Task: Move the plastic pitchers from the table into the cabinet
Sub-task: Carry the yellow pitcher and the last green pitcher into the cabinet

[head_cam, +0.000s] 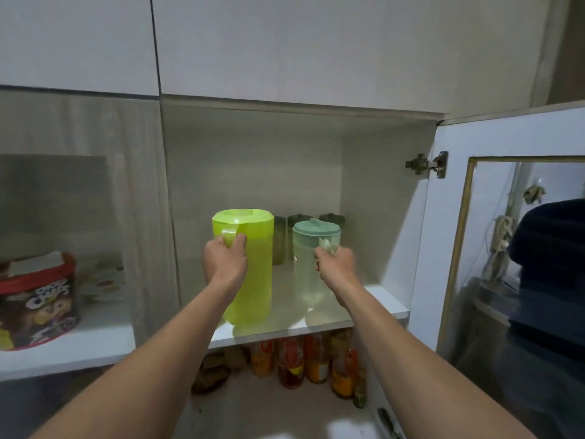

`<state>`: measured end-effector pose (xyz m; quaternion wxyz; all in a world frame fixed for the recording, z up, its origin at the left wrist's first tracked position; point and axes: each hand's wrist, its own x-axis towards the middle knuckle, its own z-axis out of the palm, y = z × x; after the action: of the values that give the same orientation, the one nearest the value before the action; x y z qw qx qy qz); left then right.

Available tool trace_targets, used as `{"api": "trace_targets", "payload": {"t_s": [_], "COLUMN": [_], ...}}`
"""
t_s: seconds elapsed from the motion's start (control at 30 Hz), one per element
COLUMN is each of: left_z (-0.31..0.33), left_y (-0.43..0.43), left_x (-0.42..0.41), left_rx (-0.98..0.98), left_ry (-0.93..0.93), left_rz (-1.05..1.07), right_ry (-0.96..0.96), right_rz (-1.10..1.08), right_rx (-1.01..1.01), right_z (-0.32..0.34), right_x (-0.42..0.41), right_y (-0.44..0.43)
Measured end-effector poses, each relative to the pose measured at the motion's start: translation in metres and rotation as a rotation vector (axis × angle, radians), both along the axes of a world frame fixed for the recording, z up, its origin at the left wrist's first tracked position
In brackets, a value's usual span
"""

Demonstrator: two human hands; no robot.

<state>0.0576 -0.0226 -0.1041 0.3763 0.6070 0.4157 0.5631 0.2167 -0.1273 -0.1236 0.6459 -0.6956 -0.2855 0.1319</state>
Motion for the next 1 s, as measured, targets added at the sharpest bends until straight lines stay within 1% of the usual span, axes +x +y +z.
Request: {"api": "trace_targets", "payload": {"t_s": [0.53,0.73,0.9,1.0], "left_z": [-0.042,-0.051,-0.052,-0.051], "left_y": [0.131,0.161,0.174,0.179], "left_x": [0.143,0.170,0.184,0.188], "left_rx": [-0.055,0.011,-0.031,-0.047], "left_ry": [0.074,0.169,0.169,0.192], "left_rz": [0.037,0.101,0.130,0.127], "right_ry": [0.004,-0.108,-0.106,-0.102], "right_rz": [0.028,0.043,0.066,0.076], "right_rx": [-0.117,-0.215,-0.229,-0.236], "right_z": [-0.044,-0.062,-0.074,-0.069], "right_x": [0.138,0.169,0.182,0.181], "right_y": [0.155,0.194,0.221,0.224]}}
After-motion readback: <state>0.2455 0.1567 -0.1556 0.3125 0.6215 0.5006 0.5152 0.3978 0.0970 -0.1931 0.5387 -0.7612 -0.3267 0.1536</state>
